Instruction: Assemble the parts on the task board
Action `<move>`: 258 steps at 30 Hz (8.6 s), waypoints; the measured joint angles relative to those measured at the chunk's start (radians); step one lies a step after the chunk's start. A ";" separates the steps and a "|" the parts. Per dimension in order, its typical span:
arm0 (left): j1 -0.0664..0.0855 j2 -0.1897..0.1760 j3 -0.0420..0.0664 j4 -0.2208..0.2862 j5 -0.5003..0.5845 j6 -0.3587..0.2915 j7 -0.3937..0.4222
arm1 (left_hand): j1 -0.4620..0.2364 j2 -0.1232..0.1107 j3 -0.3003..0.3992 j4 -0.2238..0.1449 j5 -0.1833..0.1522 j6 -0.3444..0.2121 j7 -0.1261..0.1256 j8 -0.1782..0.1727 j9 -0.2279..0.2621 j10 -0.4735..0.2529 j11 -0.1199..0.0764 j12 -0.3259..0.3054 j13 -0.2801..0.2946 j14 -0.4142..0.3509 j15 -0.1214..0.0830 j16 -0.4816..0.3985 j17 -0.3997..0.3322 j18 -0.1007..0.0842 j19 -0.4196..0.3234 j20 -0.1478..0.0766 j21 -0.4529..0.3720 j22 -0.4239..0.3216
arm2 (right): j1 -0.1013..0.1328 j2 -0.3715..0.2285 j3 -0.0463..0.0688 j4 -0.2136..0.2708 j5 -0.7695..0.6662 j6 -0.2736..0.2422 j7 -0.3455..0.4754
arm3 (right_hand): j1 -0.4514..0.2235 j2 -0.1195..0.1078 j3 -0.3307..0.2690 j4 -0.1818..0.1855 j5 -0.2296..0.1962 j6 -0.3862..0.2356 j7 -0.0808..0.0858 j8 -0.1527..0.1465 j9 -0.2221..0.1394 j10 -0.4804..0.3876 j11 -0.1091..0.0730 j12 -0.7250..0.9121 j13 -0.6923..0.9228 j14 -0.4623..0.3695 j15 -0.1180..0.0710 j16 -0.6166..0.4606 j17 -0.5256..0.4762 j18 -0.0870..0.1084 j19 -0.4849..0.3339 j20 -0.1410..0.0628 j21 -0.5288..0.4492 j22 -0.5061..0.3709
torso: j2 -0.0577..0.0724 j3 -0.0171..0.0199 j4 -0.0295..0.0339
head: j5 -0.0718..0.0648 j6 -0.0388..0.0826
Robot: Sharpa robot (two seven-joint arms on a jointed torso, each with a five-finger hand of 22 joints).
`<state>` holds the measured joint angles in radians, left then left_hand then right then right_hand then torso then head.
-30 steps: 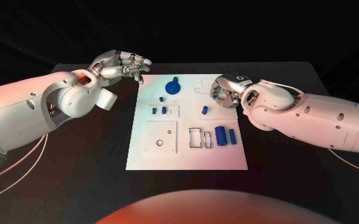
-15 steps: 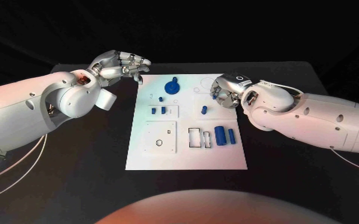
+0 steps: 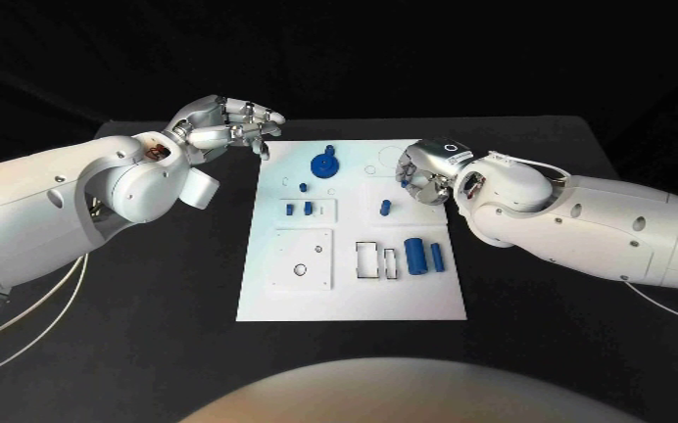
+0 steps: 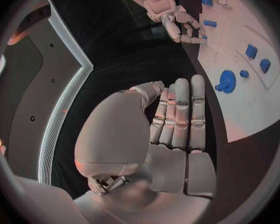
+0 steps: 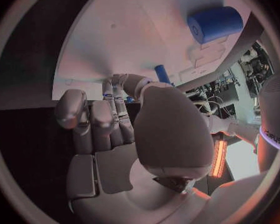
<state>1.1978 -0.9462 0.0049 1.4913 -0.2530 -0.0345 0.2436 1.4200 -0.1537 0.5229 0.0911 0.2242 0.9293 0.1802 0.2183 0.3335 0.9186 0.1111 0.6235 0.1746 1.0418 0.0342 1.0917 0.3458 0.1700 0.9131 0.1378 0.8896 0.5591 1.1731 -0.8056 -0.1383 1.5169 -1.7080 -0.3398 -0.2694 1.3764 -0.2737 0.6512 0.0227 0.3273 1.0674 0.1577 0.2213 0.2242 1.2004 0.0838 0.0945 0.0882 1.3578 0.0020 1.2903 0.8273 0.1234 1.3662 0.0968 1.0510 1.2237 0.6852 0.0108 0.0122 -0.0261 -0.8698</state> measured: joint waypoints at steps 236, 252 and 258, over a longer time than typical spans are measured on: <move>-0.024 0.058 0.000 -0.029 -0.021 0.011 -0.016 | 0.004 0.004 0.004 -0.015 0.000 0.000 0.000 -0.004 0.019 -0.011 0.003 0.007 0.005 0.000 0.000 -0.008 0.010 0.000 0.000 0.000 0.000 0.006 | -0.165 0.186 -0.016 0.112 0.061 -0.118 0.069 | -0.090 0.001 -0.056 0.019 -0.004 -0.135 0.003 0.024 0.068 -0.071 0.017 -0.022 0.022 0.037 0.009 0.013 0.100 -0.031 0.034 0.012 0.049 0.052 | -0.018 -0.0035 0.0052 | 0.195 -0.003; -0.024 0.053 0.000 -0.031 -0.021 0.012 -0.017 | 0.000 0.008 0.004 -0.015 0.000 -0.004 0.004 -0.004 0.021 -0.014 0.000 0.007 0.006 0.000 0.000 -0.008 0.011 0.000 0.000 0.000 0.000 0.006 | -0.079 0.016 -0.004 0.246 0.094 -0.128 0.049 | -0.090 0.001 -0.080 0.024 -0.004 -0.140 0.008 0.022 0.068 -0.084 0.020 -0.019 0.024 0.037 0.009 0.006 0.094 -0.031 0.031 0.015 0.037 0.046 | -0.019 -0.0032 0.0029 | 0.180 -0.003; -0.024 0.054 0.000 -0.034 -0.021 0.012 -0.017 | 0.000 0.008 0.004 -0.015 0.000 -0.004 0.004 -0.004 0.021 -0.014 0.000 0.007 0.006 0.000 0.000 -0.008 0.010 0.000 0.000 0.000 0.000 0.006 | -0.012 -0.057 0.002 0.247 0.130 -0.122 0.049 | -0.083 -0.005 -0.126 0.026 -0.004 -0.140 0.008 0.005 0.063 -0.133 0.025 -0.015 0.015 0.021 0.019 -0.022 0.049 -0.031 0.018 0.020 -0.009 0.018 | -0.020 -0.0035 0.0025 | 0.168 -0.003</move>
<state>1.1733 -0.8926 0.0046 1.4575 -0.2739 -0.0224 0.2267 1.4199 -0.1460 0.5270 0.0758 0.2242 0.9256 0.1839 0.2141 0.3548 0.9043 0.1107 0.6303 0.1805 1.0418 0.0342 1.0840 0.3563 0.1699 0.9131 0.1378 0.8896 0.5648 1.1614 -0.8624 -0.1365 1.7643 -1.5777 -0.4615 -0.2202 1.2935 -0.2789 0.5256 0.0483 0.3235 0.9272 0.1657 0.2268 0.2869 1.0672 0.1090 0.0792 0.1033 1.3786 0.0213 1.2679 0.8768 0.0920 1.3846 0.1163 1.0420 1.2418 0.6657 0.0074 0.0147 0.1419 -0.8728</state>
